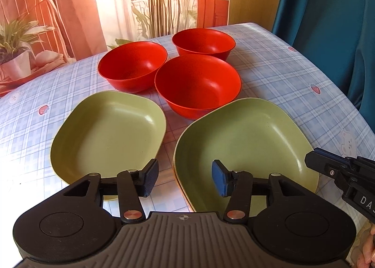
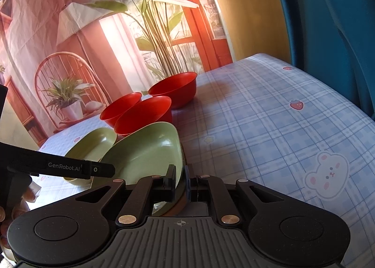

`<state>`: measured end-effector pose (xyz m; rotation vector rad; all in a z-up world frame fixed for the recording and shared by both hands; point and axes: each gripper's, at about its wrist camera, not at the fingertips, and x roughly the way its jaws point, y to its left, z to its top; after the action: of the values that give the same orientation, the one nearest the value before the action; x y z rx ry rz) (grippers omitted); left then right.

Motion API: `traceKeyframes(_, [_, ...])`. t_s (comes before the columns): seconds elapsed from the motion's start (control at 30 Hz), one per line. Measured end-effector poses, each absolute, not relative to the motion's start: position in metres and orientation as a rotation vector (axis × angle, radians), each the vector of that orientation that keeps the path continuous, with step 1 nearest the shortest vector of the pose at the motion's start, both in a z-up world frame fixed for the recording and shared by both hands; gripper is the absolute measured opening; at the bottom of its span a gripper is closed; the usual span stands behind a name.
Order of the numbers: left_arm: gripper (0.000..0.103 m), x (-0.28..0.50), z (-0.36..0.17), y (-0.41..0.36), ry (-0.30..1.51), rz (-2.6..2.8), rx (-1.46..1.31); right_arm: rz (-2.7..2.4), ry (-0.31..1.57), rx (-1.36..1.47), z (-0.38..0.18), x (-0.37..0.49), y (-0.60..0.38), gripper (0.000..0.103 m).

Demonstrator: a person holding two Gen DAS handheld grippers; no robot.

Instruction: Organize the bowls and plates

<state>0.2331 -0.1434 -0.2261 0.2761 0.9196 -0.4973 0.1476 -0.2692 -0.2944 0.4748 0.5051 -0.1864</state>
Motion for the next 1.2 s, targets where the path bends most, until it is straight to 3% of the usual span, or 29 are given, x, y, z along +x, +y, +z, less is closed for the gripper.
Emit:
traceKeyframes(0.4, [0.053,0.234,-0.214,-0.118,0.897,-0.458,0.197,-0.206,0.497,0.456,-0.290,0.146,-0.267,0.011])
traceKeyframes(0.9, [0.052,0.278,-0.206,-0.029,0.884,-0.266,0.040,-0.127,0.478,0.331,-0.254,0.180,-0.242,0.012])
traceKeyframes(1.2, [0.037,0.310,-0.222,0.000,0.882,-0.183,0.023,-0.061,0.507,0.273,-0.242,0.217,-0.212,0.013])
